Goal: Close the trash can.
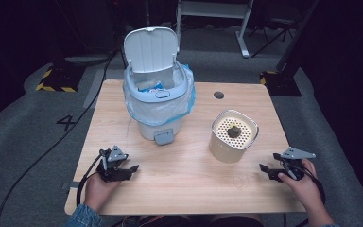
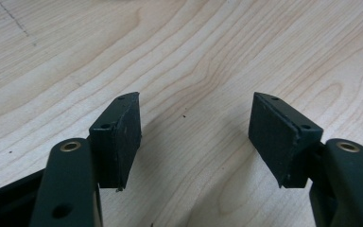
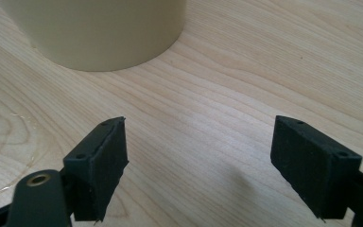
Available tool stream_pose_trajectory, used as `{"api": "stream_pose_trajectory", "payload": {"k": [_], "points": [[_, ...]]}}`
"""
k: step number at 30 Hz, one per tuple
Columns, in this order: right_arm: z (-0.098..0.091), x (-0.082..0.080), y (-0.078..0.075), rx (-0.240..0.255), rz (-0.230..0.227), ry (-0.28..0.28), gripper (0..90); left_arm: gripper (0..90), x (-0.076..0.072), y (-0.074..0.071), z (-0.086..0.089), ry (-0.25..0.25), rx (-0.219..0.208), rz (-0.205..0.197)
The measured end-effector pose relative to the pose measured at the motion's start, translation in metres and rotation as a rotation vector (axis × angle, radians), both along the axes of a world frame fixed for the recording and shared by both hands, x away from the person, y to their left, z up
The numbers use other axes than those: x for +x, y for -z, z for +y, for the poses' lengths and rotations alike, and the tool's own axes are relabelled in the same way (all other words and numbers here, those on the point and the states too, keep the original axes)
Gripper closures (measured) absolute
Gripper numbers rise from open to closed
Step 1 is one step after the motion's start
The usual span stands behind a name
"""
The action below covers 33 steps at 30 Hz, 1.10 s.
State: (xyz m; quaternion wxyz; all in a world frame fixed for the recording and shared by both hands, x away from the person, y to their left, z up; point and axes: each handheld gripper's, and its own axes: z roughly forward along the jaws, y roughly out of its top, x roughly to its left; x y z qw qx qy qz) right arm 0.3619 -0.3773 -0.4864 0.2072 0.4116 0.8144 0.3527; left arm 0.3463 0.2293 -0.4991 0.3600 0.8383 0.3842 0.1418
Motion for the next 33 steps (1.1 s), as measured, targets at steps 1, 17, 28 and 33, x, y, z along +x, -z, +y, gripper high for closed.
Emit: {"api": "stream_pose_trajectory", "payload": {"k": [1,17,28,33], "points": [[0.001,0.000,0.002,0.004,0.004,-0.002,20.0,34.7,0.000,-0.001,0.003,0.001,-0.005,-0.001],[0.008,0.005,0.018,0.022,0.039,0.047,12.8,34.5,-0.009,-0.037,0.036,-0.035,-0.195,-0.062],[0.008,0.005,0.018,0.021,0.038,0.048,12.8,34.6,-0.007,-0.062,0.037,0.001,-0.206,-0.067],[0.008,0.005,0.018,0.022,0.038,0.048,12.8,35.8,-0.003,-0.086,0.034,0.005,-0.136,-0.091]]}}
